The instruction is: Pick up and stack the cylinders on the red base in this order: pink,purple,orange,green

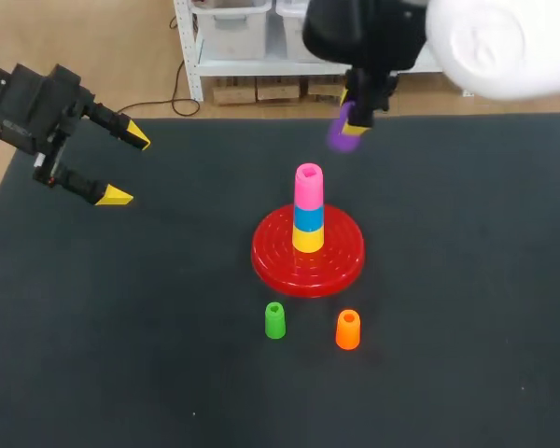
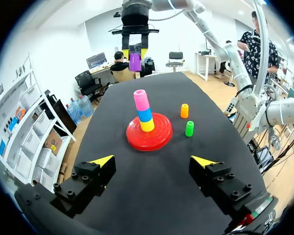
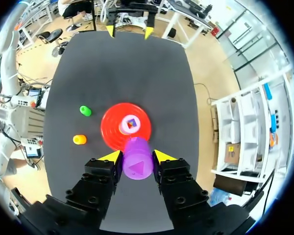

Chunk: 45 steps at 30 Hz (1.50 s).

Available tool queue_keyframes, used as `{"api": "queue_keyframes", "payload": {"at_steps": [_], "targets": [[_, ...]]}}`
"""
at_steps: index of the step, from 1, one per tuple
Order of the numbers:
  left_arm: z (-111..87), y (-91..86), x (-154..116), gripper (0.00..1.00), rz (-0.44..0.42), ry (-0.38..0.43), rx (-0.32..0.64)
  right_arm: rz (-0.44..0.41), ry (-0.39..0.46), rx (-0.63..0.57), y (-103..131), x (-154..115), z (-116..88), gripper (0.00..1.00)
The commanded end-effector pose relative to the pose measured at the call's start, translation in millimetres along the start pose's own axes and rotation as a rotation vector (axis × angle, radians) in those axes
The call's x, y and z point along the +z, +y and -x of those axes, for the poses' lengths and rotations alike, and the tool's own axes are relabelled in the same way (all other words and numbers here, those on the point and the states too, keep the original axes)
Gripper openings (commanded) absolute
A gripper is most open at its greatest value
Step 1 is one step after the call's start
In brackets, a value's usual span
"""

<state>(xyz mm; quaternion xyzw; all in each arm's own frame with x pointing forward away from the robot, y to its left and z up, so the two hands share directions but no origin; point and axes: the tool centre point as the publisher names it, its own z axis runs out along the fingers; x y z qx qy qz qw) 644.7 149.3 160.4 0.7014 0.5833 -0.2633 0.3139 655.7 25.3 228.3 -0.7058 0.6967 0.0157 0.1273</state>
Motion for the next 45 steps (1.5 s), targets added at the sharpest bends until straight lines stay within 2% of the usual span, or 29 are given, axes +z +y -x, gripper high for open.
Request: {"api": "queue_keyframes", "payload": {"at_steps": [1,11,20,45], "targets": [[-0.6,-0.3,1,1.00,0.002,0.000,0.001,0.023,0.013,-0.006,0,12,9,0.00],[-0.6,-0.3,1,1.00,0.002,0.000,0.001,0.048,0.031,-0.008,0,36,21,0.00],[-0.6,-0.3,1,1.00,0.002,0.000,0.001,0.063,0.019,-0.005,5,41,27,0.00],[-0.6,-0.3,1,1.00,0.002,0.000,0.001,0.110,0.067,-0.031,4,56,31,0.00]]}}
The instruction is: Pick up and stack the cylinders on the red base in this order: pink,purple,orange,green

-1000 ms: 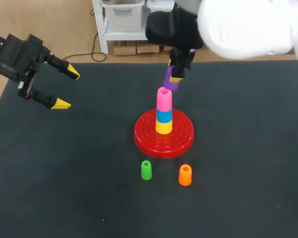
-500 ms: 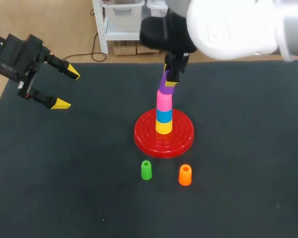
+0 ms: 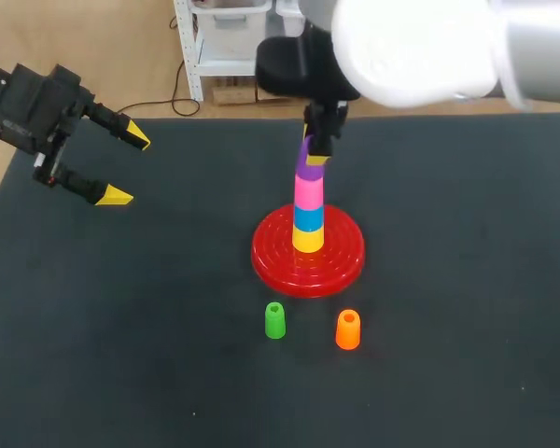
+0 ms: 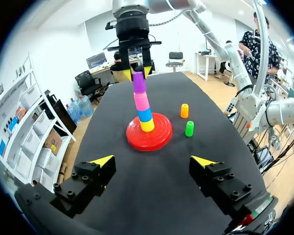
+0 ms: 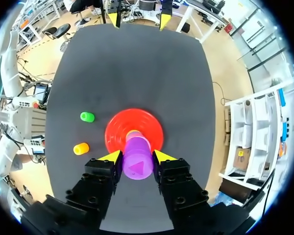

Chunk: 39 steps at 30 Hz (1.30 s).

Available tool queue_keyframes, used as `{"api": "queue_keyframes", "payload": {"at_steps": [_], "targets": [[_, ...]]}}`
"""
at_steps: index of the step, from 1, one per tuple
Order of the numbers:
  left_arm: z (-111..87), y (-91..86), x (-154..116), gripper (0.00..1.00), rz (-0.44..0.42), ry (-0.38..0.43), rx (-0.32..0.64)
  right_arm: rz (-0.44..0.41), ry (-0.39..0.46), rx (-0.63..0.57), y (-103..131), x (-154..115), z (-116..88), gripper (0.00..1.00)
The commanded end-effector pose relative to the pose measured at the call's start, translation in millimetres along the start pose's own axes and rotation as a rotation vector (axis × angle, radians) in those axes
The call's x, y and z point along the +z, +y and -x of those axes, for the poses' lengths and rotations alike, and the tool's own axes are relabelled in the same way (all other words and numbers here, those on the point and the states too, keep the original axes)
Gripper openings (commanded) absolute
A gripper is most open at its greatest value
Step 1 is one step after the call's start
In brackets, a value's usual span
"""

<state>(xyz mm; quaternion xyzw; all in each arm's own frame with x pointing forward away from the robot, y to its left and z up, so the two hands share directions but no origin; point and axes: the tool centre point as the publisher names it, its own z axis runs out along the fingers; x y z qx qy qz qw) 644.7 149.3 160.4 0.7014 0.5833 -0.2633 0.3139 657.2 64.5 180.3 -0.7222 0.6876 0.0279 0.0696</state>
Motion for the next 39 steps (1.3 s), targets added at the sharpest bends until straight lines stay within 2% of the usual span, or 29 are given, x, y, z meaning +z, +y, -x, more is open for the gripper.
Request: {"api": "queue_keyframes", "payload": {"at_steps": [1,16,39], "targets": [[-0.6,-0.3,1,1.00,0.002,0.000,0.001,0.010,0.008,-0.002,-1,2,2,0.00],[-0.6,-0.3,1,1.00,0.002,0.000,0.001,0.026,0.040,-0.008,5,13,0,0.00],[-0.6,-0.3,1,1.00,0.002,0.000,0.001,0.049,0.047,0.010,1,33,2,0.00]]}}
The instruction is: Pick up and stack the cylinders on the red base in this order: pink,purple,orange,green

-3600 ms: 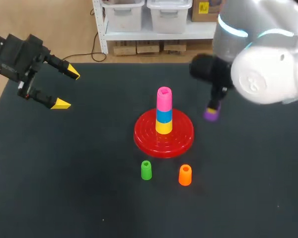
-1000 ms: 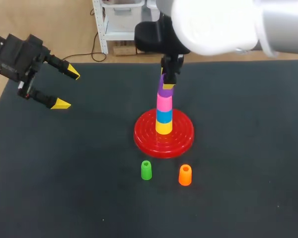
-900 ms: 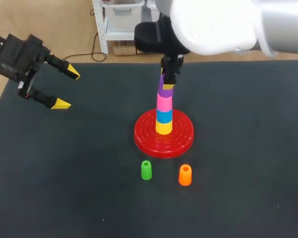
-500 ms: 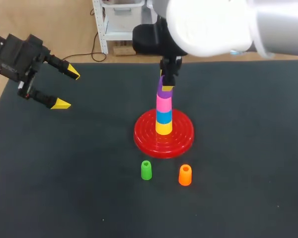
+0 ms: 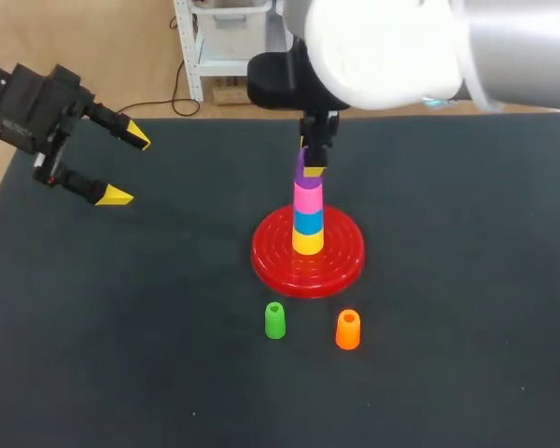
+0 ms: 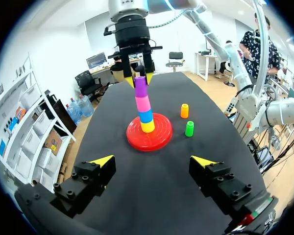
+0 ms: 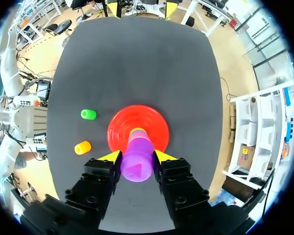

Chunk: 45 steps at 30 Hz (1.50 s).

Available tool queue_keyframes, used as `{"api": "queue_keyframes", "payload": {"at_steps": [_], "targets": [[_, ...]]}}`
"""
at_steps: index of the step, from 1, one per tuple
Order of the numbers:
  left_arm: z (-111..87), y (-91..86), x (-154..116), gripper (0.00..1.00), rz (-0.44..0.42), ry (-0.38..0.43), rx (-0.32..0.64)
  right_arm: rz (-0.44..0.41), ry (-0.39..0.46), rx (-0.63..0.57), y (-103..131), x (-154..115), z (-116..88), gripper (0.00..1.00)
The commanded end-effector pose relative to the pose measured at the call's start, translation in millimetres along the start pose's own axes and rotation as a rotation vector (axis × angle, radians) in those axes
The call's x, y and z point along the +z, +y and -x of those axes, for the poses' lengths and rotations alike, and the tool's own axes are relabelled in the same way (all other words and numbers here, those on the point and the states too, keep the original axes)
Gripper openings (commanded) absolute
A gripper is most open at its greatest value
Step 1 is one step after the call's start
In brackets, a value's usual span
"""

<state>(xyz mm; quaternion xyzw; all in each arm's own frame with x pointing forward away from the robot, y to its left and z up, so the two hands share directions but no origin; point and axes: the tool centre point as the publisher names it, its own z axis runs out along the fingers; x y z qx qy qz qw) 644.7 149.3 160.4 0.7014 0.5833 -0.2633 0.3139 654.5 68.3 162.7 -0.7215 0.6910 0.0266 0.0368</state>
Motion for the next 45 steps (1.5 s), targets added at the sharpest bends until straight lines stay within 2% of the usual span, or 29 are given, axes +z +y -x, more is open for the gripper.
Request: {"api": "queue_keyframes", "payload": {"at_steps": [1,16,17,18,19,25,34,40,45], "targets": [[-0.6,-0.3,1,1.00,0.002,0.000,0.001,0.004,-0.002,0.002,-3,16,1,0.00],[-0.6,-0.3,1,1.00,0.002,0.000,0.001,0.016,-0.029,0.019,-4,15,0,0.00],[-0.6,-0.3,1,1.00,0.002,0.000,0.001,0.015,-0.028,0.018,-3,14,0,0.49],[-0.6,-0.3,1,1.00,0.002,0.000,0.001,0.014,-0.027,0.018,-3,14,0,0.95],[-0.6,-0.3,1,1.00,0.002,0.000,0.001,0.012,-0.027,0.018,-2,13,0,1.00],[-0.6,-0.3,1,1.00,0.002,0.000,0.001,-0.015,-0.043,0.026,1,7,-2,1.00],[-0.6,-0.3,1,1.00,0.002,0.000,0.001,-0.065,-0.104,0.037,6,-26,-9,1.00],[-0.6,-0.3,1,1.00,0.002,0.000,0.001,-0.115,-0.129,-0.011,38,-58,-23,1.00],[-0.6,-0.3,1,1.00,0.002,0.000,0.001,-0.104,-0.137,-0.047,75,-62,-33,1.00]]}}
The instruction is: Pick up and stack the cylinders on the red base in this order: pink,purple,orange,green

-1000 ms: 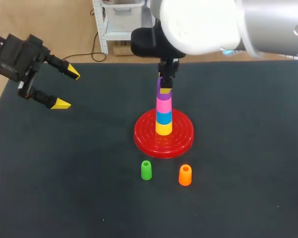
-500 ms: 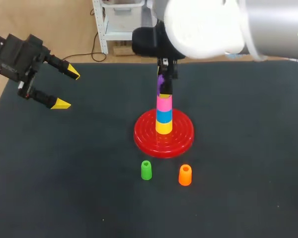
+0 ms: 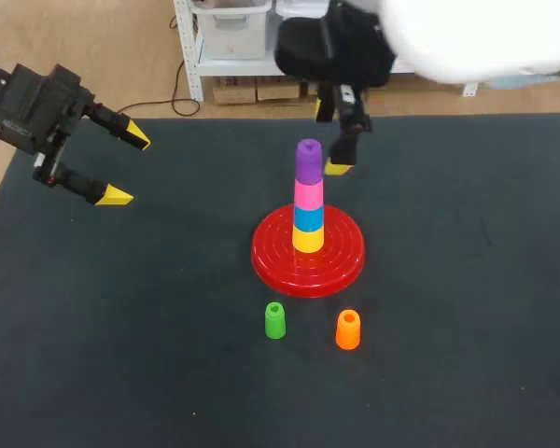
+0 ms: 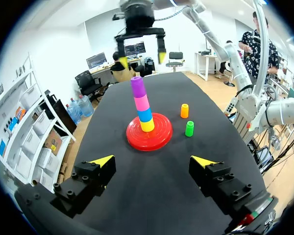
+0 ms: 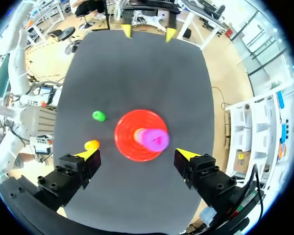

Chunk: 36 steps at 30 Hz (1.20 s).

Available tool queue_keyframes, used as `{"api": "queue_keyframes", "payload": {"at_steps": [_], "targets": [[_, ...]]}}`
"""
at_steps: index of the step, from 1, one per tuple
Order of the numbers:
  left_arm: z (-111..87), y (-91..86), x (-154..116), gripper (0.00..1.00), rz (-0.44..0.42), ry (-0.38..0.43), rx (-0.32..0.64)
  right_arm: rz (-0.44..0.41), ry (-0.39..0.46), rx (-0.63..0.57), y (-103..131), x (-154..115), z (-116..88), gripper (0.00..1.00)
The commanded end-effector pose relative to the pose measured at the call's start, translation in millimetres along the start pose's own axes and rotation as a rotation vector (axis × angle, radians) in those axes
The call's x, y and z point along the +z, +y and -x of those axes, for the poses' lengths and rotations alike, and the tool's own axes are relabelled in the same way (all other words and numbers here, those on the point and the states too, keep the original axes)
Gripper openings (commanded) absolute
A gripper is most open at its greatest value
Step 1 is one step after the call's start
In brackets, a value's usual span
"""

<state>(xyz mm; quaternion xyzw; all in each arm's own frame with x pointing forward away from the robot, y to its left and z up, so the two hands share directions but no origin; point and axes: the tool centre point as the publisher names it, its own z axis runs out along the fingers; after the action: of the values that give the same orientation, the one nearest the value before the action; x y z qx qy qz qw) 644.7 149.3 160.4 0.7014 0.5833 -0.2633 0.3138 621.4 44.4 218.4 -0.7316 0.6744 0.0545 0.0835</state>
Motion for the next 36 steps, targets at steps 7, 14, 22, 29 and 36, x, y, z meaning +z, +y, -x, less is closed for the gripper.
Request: {"api": "queue_keyframes", "payload": {"at_steps": [7,14,22,29,36], "targets": [[-0.7,-0.3,1,1.00,0.002,0.000,0.001,-0.013,-0.024,0.000,70,6,-27,1.00],[-0.7,-0.3,1,1.00,0.002,0.000,0.001,-0.010,0.001,-0.005,83,18,-36,1.00],[-0.7,-0.3,1,1.00,0.002,0.000,0.001,-0.023,0.025,-0.014,90,52,-39,1.00],[-0.7,-0.3,1,1.00,0.002,0.000,0.001,-0.004,0.048,-0.009,101,83,-40,1.00],[-0.7,-0.3,1,1.00,0.002,0.000,0.001,-0.005,0.086,-0.019,108,107,-37,1.00]]}}
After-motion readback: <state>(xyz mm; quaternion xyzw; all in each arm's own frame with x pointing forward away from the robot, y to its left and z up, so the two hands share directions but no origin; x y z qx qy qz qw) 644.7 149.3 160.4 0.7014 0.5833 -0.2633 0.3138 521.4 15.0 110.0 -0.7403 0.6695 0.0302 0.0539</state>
